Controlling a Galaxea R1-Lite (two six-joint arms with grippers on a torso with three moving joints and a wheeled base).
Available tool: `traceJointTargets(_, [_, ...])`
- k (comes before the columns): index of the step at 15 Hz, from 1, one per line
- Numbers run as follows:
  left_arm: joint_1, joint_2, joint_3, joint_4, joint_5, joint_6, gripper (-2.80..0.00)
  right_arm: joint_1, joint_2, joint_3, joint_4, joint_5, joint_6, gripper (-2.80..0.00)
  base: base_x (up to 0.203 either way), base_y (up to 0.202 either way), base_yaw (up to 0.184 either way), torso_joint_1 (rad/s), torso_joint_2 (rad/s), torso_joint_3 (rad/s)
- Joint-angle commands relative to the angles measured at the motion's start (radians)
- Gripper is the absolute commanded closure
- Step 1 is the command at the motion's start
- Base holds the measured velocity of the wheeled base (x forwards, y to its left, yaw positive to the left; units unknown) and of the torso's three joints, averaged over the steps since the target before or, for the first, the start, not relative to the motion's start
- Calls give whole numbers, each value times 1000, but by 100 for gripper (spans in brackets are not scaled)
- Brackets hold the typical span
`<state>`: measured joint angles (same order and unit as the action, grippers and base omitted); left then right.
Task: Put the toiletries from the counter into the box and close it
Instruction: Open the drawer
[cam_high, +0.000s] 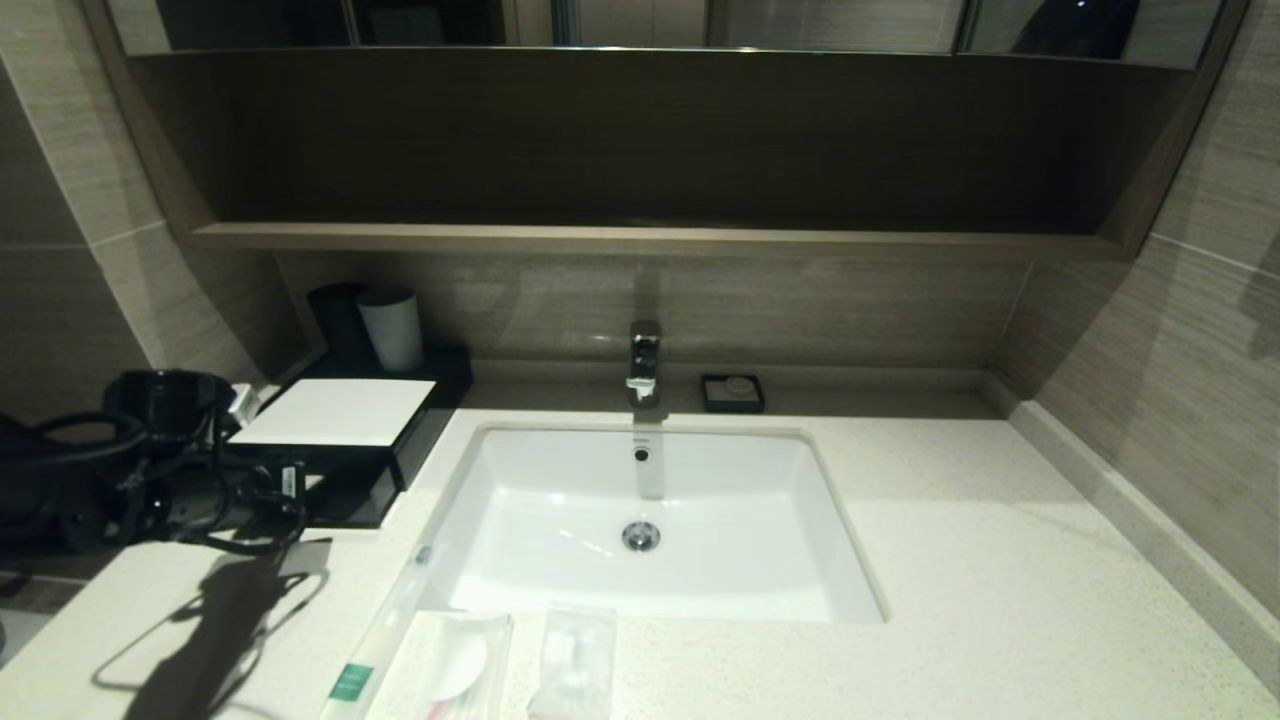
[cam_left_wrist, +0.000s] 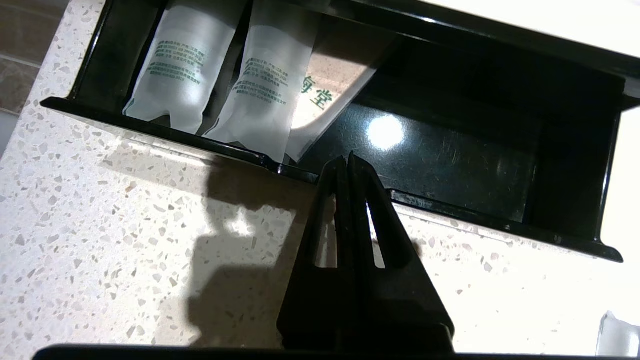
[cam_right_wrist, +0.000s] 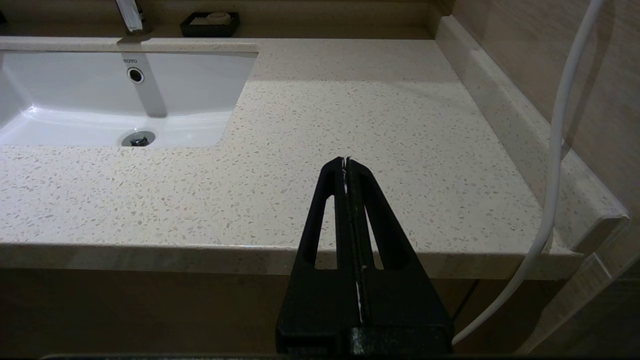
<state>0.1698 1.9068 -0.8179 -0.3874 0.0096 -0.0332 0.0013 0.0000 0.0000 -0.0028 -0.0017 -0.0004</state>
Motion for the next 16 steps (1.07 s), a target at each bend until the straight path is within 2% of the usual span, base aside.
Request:
traceJointTargets(1, [0, -20, 0, 26, 0, 11, 0, 0, -1, 2, 0, 0, -1, 0, 0, 0, 0, 0, 0, 0])
traceJointTargets(16, [8, 21, -94, 43, -2, 12, 0, 0, -2, 2, 0, 0, -1, 0, 0, 0, 0, 0, 0, 0])
